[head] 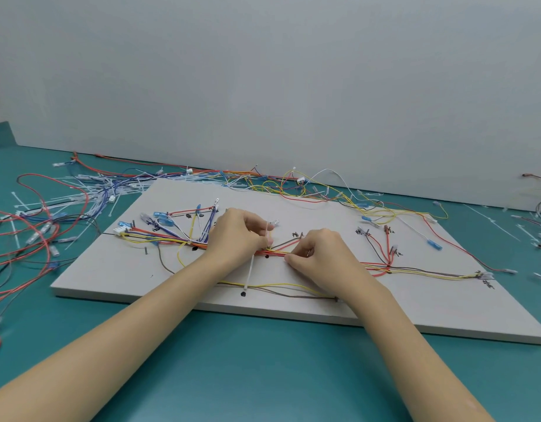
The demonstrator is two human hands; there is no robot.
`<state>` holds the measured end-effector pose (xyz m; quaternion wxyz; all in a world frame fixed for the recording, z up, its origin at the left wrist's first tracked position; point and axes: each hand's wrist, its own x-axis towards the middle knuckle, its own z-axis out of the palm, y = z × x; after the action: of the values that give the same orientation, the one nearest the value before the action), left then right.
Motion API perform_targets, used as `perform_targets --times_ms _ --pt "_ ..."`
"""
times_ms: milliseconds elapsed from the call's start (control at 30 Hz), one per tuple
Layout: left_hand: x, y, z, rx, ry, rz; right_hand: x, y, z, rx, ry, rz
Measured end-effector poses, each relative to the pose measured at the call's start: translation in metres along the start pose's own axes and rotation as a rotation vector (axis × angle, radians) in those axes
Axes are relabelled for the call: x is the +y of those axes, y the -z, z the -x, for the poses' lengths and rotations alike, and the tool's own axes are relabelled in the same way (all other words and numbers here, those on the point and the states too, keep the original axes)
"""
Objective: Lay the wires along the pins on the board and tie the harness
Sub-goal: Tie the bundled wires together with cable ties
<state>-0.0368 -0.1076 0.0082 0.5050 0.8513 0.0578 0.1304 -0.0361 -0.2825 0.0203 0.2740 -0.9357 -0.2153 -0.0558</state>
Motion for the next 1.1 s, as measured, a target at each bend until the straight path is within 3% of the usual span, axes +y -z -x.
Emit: perform_targets --times_ms 233,433,700,900,1100 --pt "0.005 0.003 0.000 -0.001 -0.003 -0.098 -0.017 -0.012 0.002 0.039 -0.051 0.027" --pt "0.004 0.003 0.000 -0.021 0.030 -0.058 -0.028 -0.015 -0.005 0.021 -0.023 0.226" --pt "0.001 0.012 0.000 -0.119 -0.031 0.066 -0.029 -0.014 0.005 0.031 0.035 0.266" --pt "0.000 0.007 0.000 -0.078 -0.061 -0.031 -0.016 -0.006 0.005 0.011 0.167 0.154" --pt "0.003 0.001 0.002 0.004 -0.028 -0.174 -0.008 -0.010 0.000 0.023 0.093 -0.189"
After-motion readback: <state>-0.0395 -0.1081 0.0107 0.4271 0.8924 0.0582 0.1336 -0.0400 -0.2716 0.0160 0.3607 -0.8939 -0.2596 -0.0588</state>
